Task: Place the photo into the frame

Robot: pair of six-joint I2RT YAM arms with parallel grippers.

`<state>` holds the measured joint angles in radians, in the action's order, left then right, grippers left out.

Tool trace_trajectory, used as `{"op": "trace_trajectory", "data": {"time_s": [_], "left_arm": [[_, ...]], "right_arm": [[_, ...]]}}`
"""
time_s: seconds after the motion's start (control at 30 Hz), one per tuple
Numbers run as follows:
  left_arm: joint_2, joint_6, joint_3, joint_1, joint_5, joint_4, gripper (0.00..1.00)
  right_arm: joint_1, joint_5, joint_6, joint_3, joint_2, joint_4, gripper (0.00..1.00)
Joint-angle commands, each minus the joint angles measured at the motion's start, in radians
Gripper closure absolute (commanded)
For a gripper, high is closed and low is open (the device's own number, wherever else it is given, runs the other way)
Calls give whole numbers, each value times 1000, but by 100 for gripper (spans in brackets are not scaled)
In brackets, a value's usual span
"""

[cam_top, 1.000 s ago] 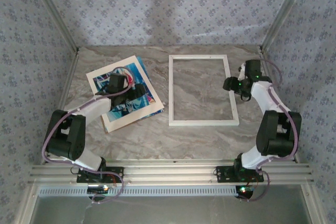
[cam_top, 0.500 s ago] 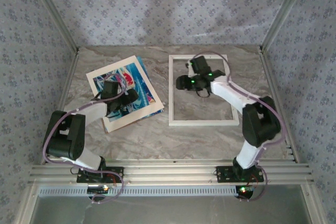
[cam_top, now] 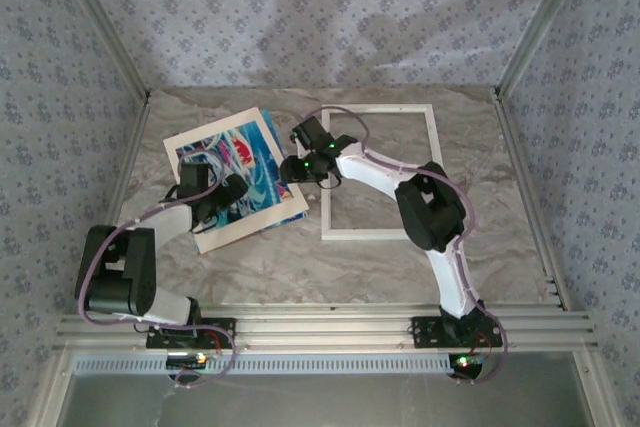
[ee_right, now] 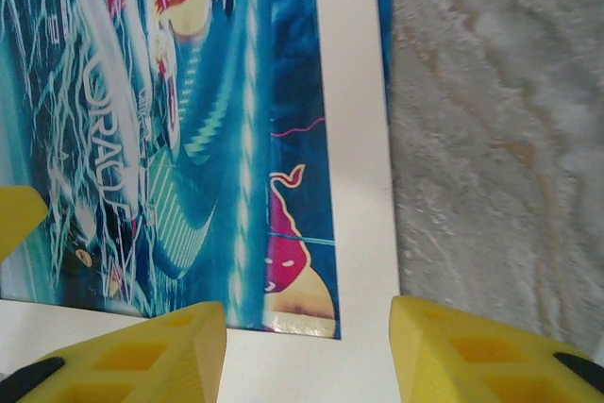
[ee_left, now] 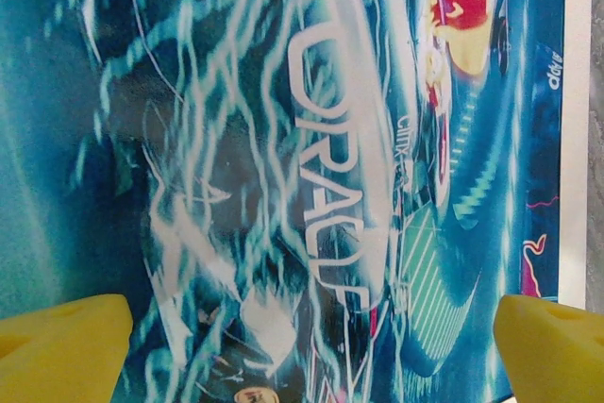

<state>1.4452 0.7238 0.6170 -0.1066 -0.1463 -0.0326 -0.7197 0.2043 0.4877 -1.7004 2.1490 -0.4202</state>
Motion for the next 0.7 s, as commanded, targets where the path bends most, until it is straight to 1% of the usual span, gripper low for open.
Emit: {"op": "trace_trajectory", "data": {"time_s": [0.0, 0.17, 0.3, 0.5, 0.67], "left_arm": [[-27, -13, -2, 3, -31, 7, 1], [-91, -28, 36, 1, -90, 74, 1], [-153, -32, 55, -21, -108, 149, 1], [-223, 16, 6, -63, -123, 181, 1], [-223, 36, -47, -84, -114, 184, 2]], "right_arm": [[-18, -19, 16, -60, 52, -90, 51], [-20, -46, 6, -83, 86, -109, 51], [-25, -54, 1, -93, 110, -121, 51], [-29, -61, -2, -91, 128, -121, 50], [-28, -50, -2, -79, 131, -116, 50]]}}
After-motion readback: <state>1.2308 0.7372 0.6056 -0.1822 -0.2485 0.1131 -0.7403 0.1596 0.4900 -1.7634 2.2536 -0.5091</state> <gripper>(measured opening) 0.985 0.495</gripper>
